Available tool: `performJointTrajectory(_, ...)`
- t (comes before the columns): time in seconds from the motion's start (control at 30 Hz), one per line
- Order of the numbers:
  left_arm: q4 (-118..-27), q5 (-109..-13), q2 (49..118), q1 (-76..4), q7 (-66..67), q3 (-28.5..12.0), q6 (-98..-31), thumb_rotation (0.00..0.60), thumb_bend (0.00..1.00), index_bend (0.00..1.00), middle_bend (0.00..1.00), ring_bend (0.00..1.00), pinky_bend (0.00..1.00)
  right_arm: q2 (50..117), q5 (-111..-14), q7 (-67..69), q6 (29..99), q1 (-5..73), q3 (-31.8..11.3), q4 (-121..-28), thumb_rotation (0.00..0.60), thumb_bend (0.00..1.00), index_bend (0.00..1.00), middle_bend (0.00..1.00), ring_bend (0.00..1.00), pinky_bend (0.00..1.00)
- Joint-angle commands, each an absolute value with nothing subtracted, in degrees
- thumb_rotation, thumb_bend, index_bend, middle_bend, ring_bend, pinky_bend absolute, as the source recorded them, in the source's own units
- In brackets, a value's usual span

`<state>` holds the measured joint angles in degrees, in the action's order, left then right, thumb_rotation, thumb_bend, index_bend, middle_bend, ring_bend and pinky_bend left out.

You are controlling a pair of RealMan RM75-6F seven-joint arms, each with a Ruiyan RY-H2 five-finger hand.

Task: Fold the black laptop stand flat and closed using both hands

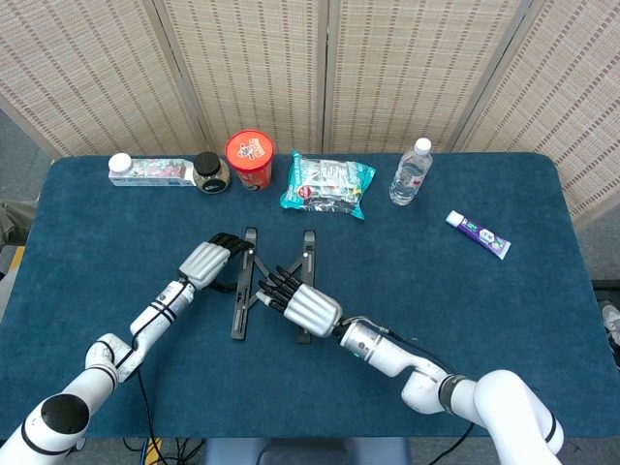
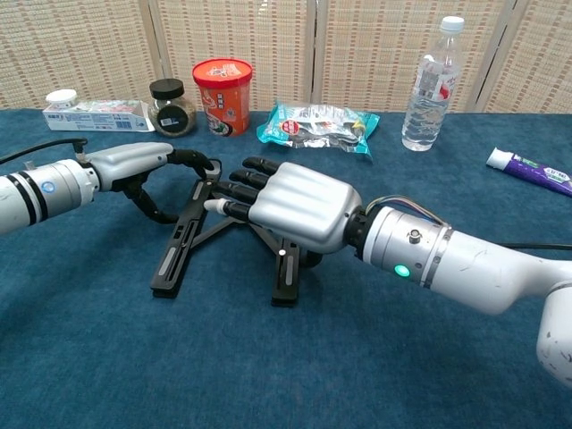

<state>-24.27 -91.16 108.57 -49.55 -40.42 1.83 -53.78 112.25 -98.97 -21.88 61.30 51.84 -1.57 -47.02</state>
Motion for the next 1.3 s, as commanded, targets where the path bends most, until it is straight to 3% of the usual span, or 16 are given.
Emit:
performJointTrajectory(0.03, -24.32, -91.06, 108.52, -49.57, -40.4, 1.8, -53.55, 0.6, 0.14, 0.14, 0.19, 0.11, 0.07, 112.37, -98.77, -22.33, 60.83, 52.15, -1.7, -46.99, 0.6, 0.0, 0.0, 0.0, 0.0, 0.0)
performJointTrajectory(0.83, -26.71, -94.1, 106.98, -50.02, -40.63, 4.37, -56.37, 0.6, 0.14, 0.14, 0.19, 0.12, 0.11, 112.11, -98.92, -21.87, 58.63, 56.62, -2.69, -47.42, 0.6, 0.0, 0.0, 0.0, 0.0, 0.0)
performJointTrajectory(1.3, -28.64, -91.65, 104.55, -48.83, -40.33, 2.98, -54.86, 0.6, 0.14, 0.13, 0.18, 0.12, 0.11, 108.09, -99.78, -20.91, 61.61, 55.13, -1.09, -52.06, 0.6, 0.0, 0.0, 0.0, 0.0, 0.0)
